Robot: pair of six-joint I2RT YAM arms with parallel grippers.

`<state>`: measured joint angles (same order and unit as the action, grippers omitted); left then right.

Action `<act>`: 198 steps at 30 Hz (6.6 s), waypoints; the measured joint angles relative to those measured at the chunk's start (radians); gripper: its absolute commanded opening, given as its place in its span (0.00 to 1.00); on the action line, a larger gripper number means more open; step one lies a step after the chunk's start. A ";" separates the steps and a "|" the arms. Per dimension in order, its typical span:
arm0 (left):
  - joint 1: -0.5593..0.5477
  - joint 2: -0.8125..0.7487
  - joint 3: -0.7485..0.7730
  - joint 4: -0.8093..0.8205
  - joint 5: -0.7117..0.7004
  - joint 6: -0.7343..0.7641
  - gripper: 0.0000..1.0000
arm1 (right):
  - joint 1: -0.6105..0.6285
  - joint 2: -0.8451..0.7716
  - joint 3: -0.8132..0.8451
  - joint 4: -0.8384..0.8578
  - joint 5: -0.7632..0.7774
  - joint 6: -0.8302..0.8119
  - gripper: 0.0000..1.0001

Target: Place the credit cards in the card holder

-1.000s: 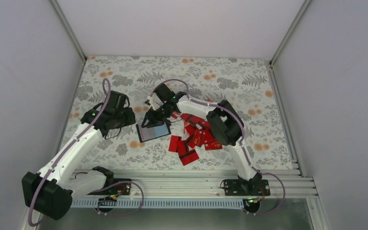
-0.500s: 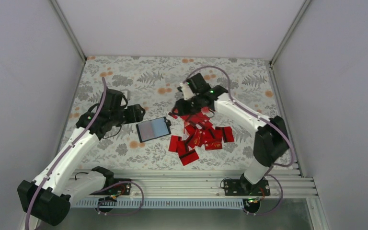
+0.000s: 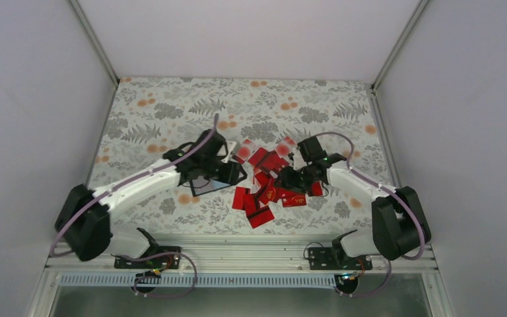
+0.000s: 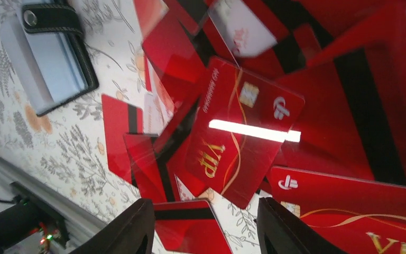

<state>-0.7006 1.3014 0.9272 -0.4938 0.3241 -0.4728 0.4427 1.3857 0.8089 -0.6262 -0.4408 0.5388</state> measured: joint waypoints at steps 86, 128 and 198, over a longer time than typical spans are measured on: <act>-0.081 0.731 0.321 0.252 0.324 -0.115 0.55 | -0.130 0.050 -0.283 0.498 -0.470 0.100 0.28; -0.080 0.716 0.387 0.101 0.427 -0.112 0.52 | -0.135 0.210 -0.214 0.579 -0.325 0.116 0.04; 0.121 0.150 -0.120 1.158 0.616 -0.652 0.02 | -0.156 -0.111 0.212 0.466 -0.592 0.483 0.07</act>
<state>-0.5797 1.4517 0.8074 0.6640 0.9398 -1.1244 0.2867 1.2747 1.0214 -0.1604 -1.0328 1.0218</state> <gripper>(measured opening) 0.030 0.042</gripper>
